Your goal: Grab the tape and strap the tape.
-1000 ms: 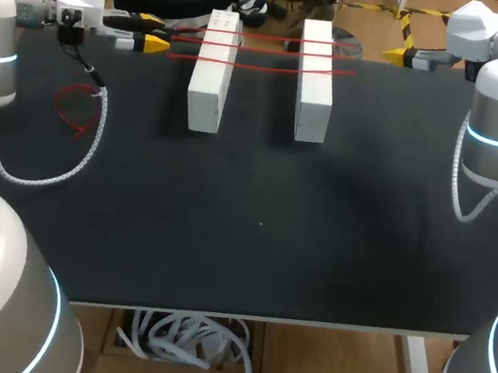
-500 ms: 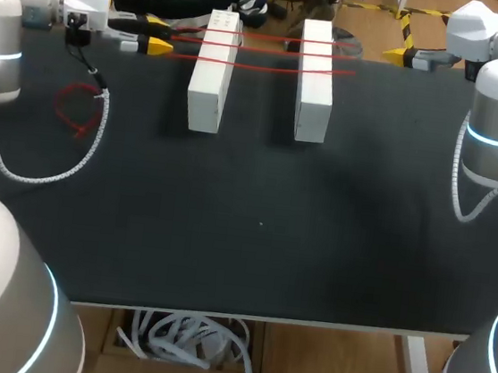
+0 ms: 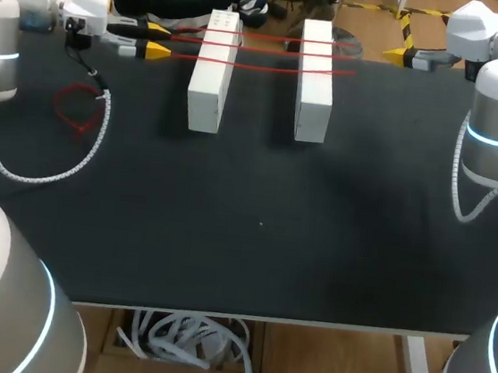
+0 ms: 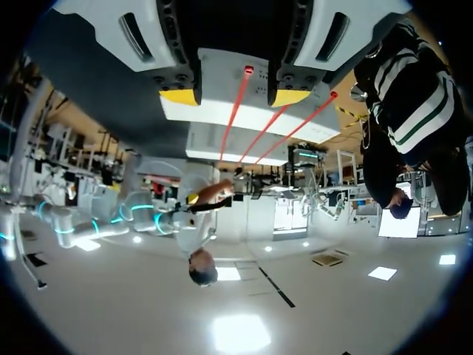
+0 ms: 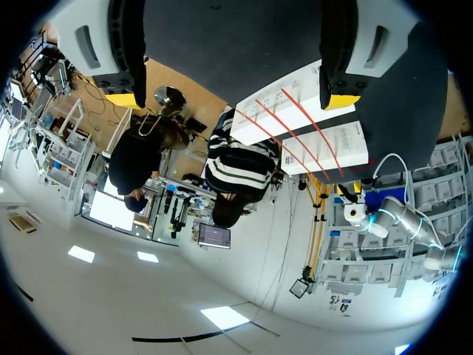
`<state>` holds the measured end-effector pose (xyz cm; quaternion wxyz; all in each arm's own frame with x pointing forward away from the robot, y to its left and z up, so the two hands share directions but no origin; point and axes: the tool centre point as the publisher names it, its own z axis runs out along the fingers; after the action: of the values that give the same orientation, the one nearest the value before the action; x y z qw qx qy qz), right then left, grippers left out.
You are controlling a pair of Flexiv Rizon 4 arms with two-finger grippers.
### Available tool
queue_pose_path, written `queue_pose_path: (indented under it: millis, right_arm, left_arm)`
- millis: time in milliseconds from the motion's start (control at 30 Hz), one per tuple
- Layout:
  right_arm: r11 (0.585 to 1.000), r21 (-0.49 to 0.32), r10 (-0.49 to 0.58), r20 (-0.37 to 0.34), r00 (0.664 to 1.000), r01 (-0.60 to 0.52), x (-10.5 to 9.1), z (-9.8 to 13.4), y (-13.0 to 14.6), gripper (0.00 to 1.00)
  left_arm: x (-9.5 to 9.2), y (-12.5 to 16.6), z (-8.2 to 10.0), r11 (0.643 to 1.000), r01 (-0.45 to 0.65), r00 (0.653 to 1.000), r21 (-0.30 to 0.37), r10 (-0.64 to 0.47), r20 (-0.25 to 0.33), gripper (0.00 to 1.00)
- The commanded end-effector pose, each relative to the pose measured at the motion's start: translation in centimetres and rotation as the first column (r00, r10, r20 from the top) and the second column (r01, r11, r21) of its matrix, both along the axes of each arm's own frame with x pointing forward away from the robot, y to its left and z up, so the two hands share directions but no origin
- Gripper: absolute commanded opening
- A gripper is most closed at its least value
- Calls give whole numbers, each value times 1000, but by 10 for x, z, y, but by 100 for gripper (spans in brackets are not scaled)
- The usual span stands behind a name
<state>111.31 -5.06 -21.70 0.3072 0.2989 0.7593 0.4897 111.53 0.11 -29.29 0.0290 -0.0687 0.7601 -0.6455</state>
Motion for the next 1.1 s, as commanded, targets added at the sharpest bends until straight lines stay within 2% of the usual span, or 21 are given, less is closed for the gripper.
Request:
queue_pose_path:
  millis: [33, 300, 733, 1100]
  right_arm:
    - [1000, 0, 0, 0, 1000, 0, 0, 0, 0, 100]
    - [1000, 0, 0, 0, 1000, 0, 0, 0, 0, 100]
    - [1000, 0, 0, 0, 1000, 0, 0, 0, 0, 100]
    - [1000, 0, 0, 0, 1000, 0, 0, 0, 0, 100]
  left_arm:
    - [4, 1, -8, 999, 45, 999, -5, -45, 5, 37]
    - [5, -1, -16, 998, 57, 998, -4, -57, 10, 36]
    - [3, 5, -30, 995, 94, 995, -21, -94, -19, 36]
    - [8, 3, -31, 994, 104, 994, -41, -105, -26, 35]
